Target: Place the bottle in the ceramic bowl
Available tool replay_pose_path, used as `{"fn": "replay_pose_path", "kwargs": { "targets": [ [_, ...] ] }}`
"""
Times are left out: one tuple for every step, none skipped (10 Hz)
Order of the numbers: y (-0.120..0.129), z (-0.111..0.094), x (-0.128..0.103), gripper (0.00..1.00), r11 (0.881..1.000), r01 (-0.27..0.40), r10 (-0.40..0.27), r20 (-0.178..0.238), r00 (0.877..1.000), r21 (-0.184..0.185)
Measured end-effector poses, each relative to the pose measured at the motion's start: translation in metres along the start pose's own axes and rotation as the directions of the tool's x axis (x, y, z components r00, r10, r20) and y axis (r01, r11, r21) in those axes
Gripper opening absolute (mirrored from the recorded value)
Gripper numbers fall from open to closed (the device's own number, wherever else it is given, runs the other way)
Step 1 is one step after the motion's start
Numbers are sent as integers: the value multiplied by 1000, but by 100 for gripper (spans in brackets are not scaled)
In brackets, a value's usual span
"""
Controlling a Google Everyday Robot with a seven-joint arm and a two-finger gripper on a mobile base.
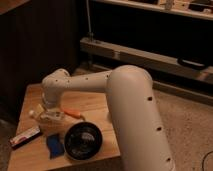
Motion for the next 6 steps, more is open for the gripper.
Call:
{"fn": "replay_pose_path", "kwargs": {
  "targets": [
    [2,4,-1,80,1000,-2,2,2,1000,0],
    [5,7,-1,80,1000,-5,5,2,1000,1],
    [8,9,-1,80,1000,-7,7,1,1000,0],
    [11,12,0,80,1000,-9,9,1,1000,1],
    [13,14,0,80,1000,-12,12,-1,1000,2],
    [16,15,0,80,1000,-17,17,-3,1000,3]
  ]
}}
